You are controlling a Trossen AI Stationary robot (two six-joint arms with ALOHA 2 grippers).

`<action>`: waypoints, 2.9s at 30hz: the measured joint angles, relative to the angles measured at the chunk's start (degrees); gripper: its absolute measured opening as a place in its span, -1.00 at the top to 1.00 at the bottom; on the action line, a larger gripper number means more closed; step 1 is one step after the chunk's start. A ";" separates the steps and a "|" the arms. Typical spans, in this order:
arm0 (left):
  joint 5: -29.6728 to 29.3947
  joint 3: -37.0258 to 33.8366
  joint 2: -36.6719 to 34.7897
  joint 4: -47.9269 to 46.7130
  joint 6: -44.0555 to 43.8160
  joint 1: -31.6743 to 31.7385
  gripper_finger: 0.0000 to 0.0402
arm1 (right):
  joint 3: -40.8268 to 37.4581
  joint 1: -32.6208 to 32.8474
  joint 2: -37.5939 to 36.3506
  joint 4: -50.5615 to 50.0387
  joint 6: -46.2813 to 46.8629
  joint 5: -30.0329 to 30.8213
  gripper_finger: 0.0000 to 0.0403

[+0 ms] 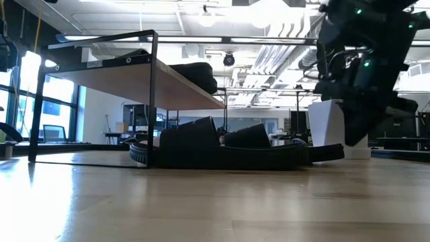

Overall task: Pick and place slides into the shelf
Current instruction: Put the black slides under the shelf

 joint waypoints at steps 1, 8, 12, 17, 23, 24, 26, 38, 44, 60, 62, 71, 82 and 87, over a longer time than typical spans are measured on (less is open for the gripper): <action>-0.01 0.00 0.00 0.00 -0.17 -0.01 0.96 | 0.00 0.39 -0.55 -0.64 -0.50 0.98 1.00; 0.01 0.02 0.11 0.03 -0.50 0.00 0.96 | -11.01 5.14 -10.08 12.14 -3.88 3.52 1.00; 0.92 0.02 0.11 0.04 -1.61 -0.01 0.96 | -21.43 9.23 -17.41 25.13 -6.75 9.24 1.00; 1.26 0.02 0.11 -0.02 -1.70 0.01 0.96 | -24.68 12.00 -20.30 25.80 -6.95 15.42 1.00; 0.99 0.02 0.11 0.02 -1.51 0.01 0.96 | -25.38 11.98 -17.48 27.05 -6.60 15.79 1.00; 0.99 0.02 0.11 0.02 -1.51 0.01 0.96 | -25.38 11.82 -16.92 27.93 -6.97 15.79 1.00; 0.99 0.02 0.11 0.02 -1.51 0.01 0.96 | -25.37 11.21 -15.65 30.04 -7.89 15.18 1.00; 0.93 0.02 0.11 0.00 -1.73 -0.01 0.96 | -25.35 6.59 -8.57 38.99 -11.01 12.10 1.00; 0.82 0.02 0.11 0.02 -1.73 0.01 0.96 | -25.00 4.59 -7.37 42.51 -14.28 11.47 1.00; 0.80 0.04 0.11 -0.01 -1.73 0.01 0.96 | -16.34 -5.09 0.29 42.99 -26.69 2.60 1.00; 0.82 0.04 0.11 -0.04 -1.73 0.00 0.96 | -14.98 -6.08 2.35 43.05 -27.92 1.82 1.00; 0.81 0.04 0.09 -0.13 -1.73 0.01 0.96 | -7.63 -8.89 10.29 44.66 -34.22 -1.56 1.00; 0.82 0.04 0.10 -0.73 -1.79 0.00 0.96 | 3.04 -11.55 19.07 45.38 -40.54 -5.12 1.00; 0.82 0.04 0.11 -0.81 -1.86 -0.01 0.96 | 7.36 -11.98 22.46 45.53 -42.60 -6.60 1.00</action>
